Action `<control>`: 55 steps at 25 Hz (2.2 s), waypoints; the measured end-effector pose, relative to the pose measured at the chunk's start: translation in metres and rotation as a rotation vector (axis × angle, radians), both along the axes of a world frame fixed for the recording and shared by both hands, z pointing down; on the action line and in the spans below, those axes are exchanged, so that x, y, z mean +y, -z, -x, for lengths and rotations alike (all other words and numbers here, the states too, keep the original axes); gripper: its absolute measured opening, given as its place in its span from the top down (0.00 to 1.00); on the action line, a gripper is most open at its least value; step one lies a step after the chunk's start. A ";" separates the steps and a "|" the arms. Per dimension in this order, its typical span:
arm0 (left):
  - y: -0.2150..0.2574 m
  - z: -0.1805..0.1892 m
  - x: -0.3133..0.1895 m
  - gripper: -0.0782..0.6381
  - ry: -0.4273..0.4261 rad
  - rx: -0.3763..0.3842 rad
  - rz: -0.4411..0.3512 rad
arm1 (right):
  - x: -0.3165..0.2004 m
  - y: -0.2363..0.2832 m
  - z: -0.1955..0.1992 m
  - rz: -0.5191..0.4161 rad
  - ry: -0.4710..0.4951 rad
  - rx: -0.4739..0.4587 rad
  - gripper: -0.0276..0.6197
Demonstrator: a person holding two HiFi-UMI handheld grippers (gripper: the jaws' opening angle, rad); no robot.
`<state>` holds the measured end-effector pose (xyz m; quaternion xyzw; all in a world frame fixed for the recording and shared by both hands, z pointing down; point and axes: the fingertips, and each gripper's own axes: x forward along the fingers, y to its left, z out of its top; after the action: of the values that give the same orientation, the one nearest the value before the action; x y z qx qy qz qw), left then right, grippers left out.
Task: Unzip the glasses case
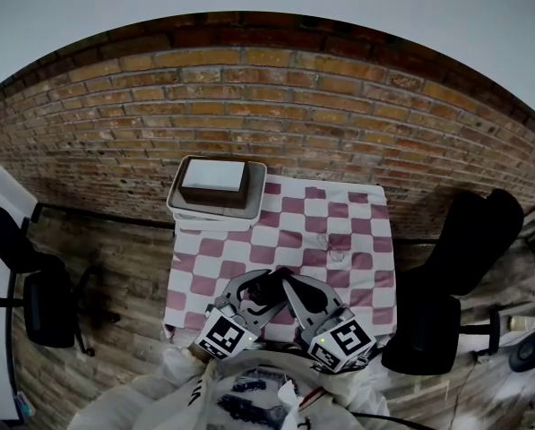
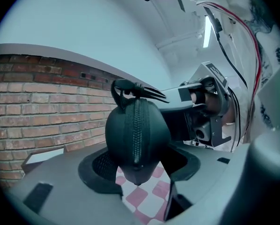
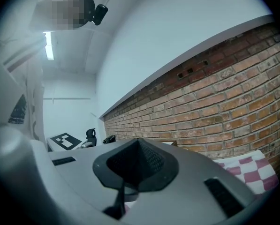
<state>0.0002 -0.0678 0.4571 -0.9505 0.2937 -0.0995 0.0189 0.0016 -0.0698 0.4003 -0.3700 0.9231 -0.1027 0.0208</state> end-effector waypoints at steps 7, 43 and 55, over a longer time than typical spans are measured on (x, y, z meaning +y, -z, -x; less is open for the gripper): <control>-0.005 -0.001 -0.003 0.53 -0.001 -0.003 0.007 | 0.003 -0.004 0.009 0.005 0.028 0.012 0.94; 0.002 0.007 -0.016 0.53 -0.072 0.296 0.328 | -0.011 -0.007 -0.034 0.041 -0.085 -0.037 0.93; 0.000 0.009 -0.013 0.53 -0.090 0.543 0.543 | -0.004 -0.012 -0.057 0.034 -0.157 0.003 0.93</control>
<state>-0.0088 -0.0806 0.4567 -0.9245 0.2091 0.0828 -0.3079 0.0583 -0.0736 0.4127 -0.4419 0.8893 -0.1158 0.0213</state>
